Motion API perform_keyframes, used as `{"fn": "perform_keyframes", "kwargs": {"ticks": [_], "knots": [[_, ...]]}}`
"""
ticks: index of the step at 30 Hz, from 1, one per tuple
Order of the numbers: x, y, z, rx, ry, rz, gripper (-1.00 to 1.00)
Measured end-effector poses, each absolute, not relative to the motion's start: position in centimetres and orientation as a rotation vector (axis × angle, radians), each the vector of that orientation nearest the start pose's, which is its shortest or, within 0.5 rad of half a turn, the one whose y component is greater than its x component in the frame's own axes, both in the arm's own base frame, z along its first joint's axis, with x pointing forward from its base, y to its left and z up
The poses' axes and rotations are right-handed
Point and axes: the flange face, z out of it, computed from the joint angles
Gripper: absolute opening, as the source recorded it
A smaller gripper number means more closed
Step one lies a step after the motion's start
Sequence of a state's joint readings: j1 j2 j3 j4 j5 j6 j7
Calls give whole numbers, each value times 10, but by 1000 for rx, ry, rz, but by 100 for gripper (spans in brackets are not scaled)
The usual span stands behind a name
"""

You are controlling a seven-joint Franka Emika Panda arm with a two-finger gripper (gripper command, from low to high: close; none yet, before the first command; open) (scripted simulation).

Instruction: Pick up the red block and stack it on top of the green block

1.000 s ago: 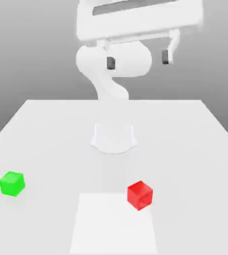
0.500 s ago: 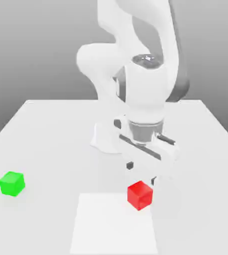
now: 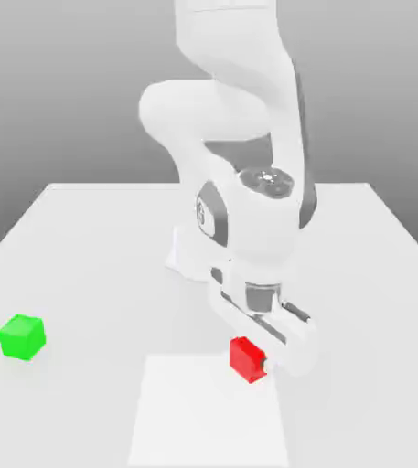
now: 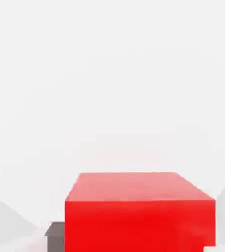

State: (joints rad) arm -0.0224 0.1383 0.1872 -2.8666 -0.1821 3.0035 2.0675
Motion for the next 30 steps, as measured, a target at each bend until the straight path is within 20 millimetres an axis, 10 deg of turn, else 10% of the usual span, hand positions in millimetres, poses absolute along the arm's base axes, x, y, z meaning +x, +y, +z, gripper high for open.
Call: {"fn": "perform_keyframes", "kwargs": {"ticks": [6,14,21,27,28,30], "knots": [[341,64,206,-2026,2400,-4,-100],[358,-119,227,-1705,2629,4,-100],[281,-291,244,-1384,2817,-1,-100],[270,-311,196,-1381,2820,-2,-100],[269,-310,187,-1382,2820,-2,100],[269,-310,187,-1382,2820,-2,100]]}}
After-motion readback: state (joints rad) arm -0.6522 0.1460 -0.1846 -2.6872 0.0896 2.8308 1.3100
